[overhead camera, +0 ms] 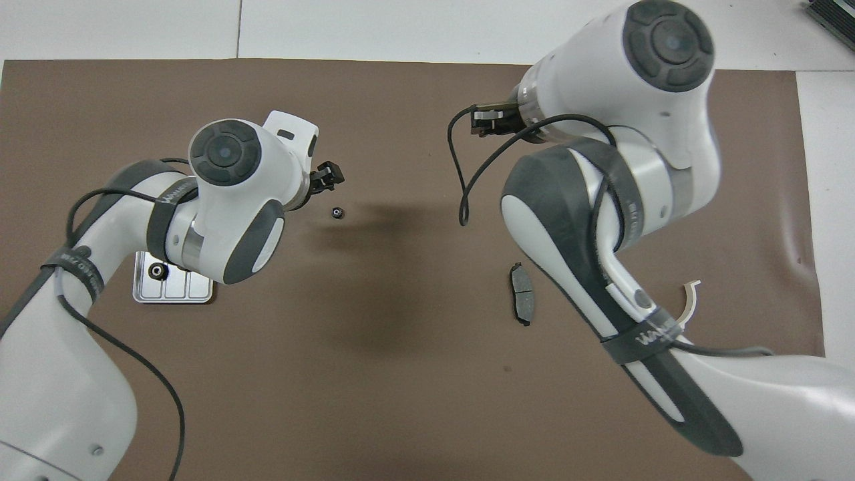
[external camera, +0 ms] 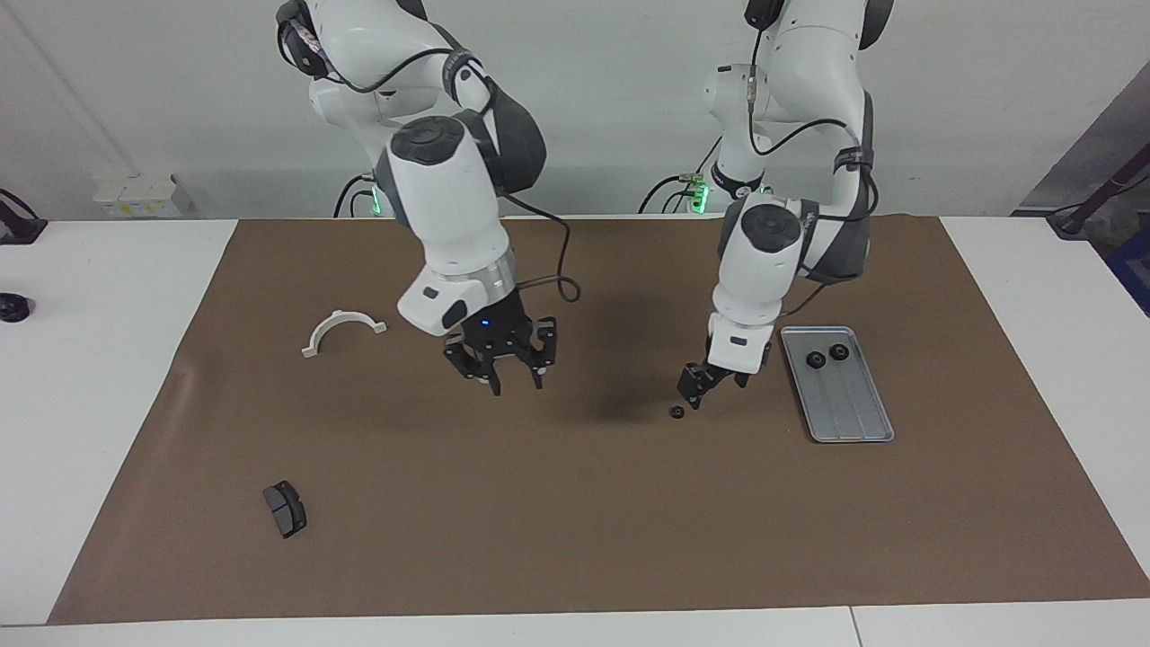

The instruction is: Pick bearing gear from pile to tray

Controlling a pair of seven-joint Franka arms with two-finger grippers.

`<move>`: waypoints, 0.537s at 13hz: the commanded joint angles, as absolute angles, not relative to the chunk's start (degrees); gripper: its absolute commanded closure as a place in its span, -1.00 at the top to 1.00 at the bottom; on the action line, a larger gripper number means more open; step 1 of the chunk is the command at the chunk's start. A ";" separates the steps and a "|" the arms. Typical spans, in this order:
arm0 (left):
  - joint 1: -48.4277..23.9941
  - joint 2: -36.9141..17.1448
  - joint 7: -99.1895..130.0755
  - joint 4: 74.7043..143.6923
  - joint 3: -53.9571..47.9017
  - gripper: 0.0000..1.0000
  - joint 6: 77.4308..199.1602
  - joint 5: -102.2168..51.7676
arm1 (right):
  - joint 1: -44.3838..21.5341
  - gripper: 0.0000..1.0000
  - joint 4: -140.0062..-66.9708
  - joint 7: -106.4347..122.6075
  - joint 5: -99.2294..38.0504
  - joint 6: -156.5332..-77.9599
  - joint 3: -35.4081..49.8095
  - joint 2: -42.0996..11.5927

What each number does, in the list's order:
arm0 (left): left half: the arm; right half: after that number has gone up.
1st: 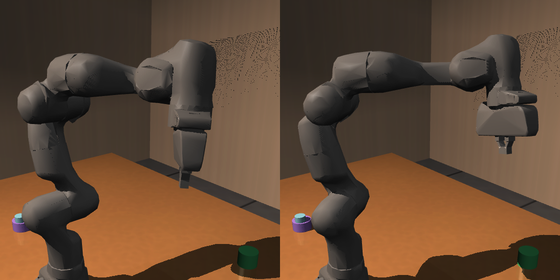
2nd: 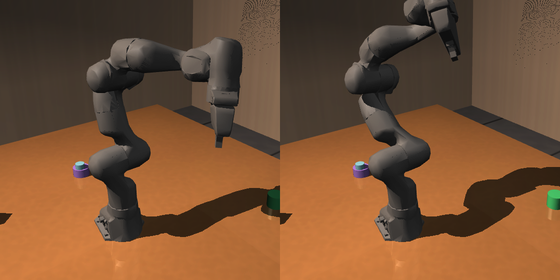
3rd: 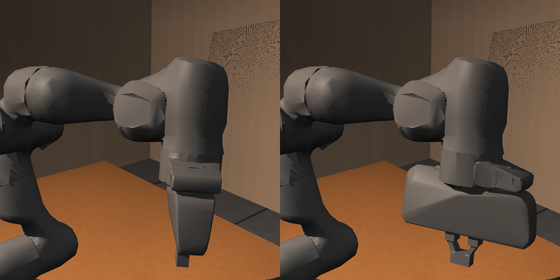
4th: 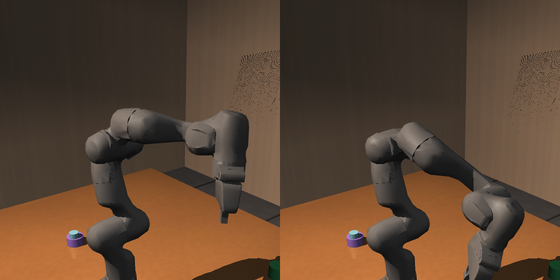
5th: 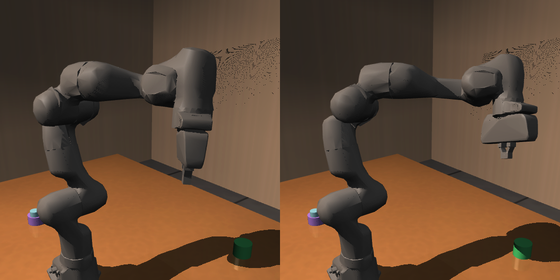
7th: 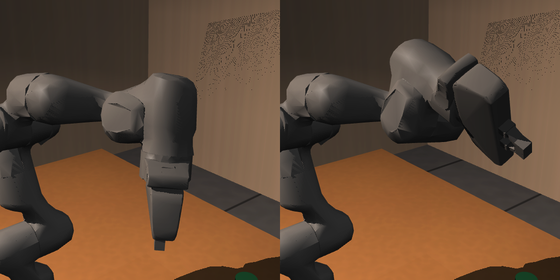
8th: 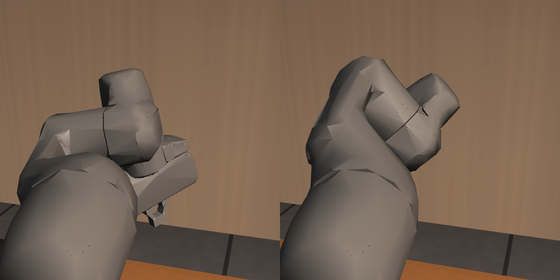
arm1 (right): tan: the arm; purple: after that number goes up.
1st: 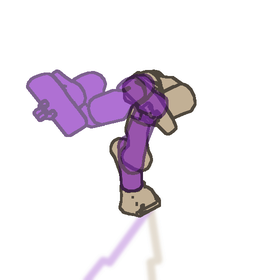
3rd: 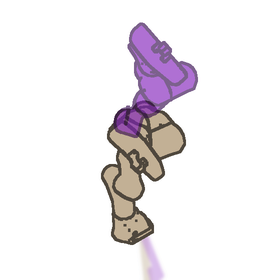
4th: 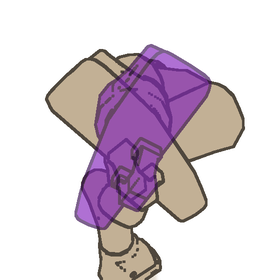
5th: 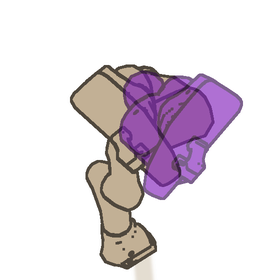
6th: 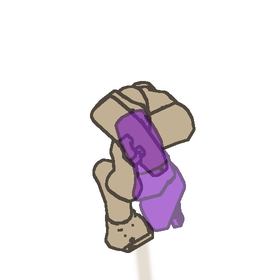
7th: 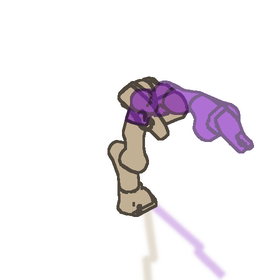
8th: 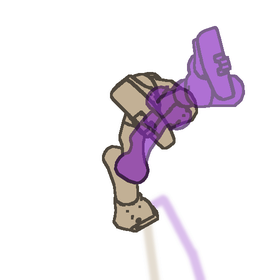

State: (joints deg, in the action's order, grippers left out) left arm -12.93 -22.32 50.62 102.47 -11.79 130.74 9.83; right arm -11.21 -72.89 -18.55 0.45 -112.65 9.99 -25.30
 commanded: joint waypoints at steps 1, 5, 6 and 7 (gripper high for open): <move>-14.93 -25.91 53.61 101.52 -10.90 0.92 133.58 11.43 | -5.73 0.13 -74.35 -15.47 -0.88 -109.53 11.08 -22.25; -15.73 -26.37 54.49 103.70 -10.99 0.05 135.35 11.51 | 2.97 0.13 -74.36 -9.43 -0.97 -100.22 11.08 -16.89; -15.82 -26.28 54.58 104.15 -10.99 -0.03 135.44 11.51 | 4.64 0.13 -74.36 -8.01 -1.31 -97.93 11.16 -15.83; -16.17 -26.11 54.93 104.76 -10.99 -0.07 135.44 11.51 | 5.79 0.13 -74.44 -7.30 -1.49 -95.65 11.08 -14.95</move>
